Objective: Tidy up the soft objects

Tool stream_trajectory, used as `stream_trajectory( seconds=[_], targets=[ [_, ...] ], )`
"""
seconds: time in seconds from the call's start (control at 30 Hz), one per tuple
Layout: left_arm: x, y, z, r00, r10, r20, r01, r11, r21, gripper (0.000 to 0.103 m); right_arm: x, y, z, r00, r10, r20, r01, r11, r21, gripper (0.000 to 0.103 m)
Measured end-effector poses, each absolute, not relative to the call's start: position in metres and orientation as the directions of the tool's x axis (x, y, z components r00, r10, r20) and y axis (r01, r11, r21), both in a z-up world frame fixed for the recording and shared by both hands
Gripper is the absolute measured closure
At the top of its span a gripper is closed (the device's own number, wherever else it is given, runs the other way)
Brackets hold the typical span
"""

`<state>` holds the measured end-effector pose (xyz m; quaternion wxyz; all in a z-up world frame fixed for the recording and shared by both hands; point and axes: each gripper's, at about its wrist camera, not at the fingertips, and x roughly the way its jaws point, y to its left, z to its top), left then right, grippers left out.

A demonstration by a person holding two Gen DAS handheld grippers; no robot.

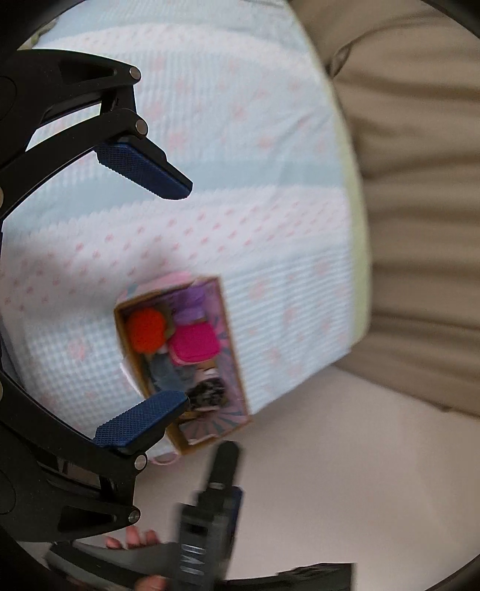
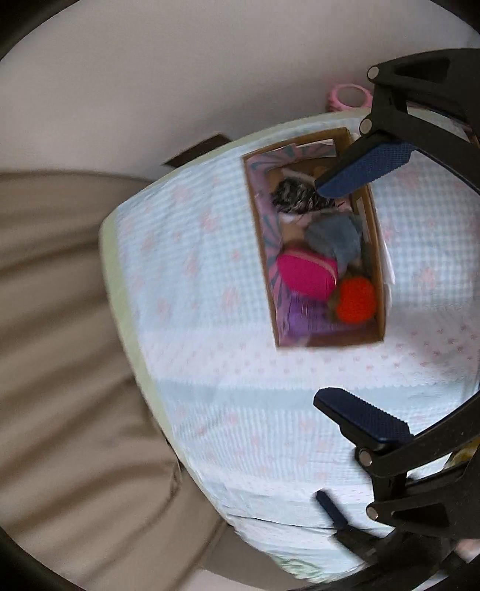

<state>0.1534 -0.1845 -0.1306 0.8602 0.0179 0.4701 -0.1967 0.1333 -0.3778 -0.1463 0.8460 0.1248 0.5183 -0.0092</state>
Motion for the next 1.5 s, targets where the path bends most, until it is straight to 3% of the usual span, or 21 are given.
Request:
stream_trajectory(
  seconds=[0.37,0.67,1.5],
  targets=[
    [0.112,-0.062,-0.019,0.741,-0.227,-0.632,0.216,0.972,-0.096,0.000,0.091,-0.282,-0.045,0.670,0.062,-0.739,0.014,0.995,0.097,0.001],
    [0.070,-0.013,0.014,0.842,-0.142,-0.521,0.131,0.990,-0.058,0.000,0.060,-0.238,-0.003,0.774,0.032,-0.633,0.007,0.998,0.058,0.001],
    [0.059,-0.006,0.004,0.841,-0.141,-0.523,0.127,0.990,-0.063,0.000,0.046,-0.220,-0.005,0.808,-0.051,-0.587,0.057,0.998,-0.008,0.001]
  ],
)
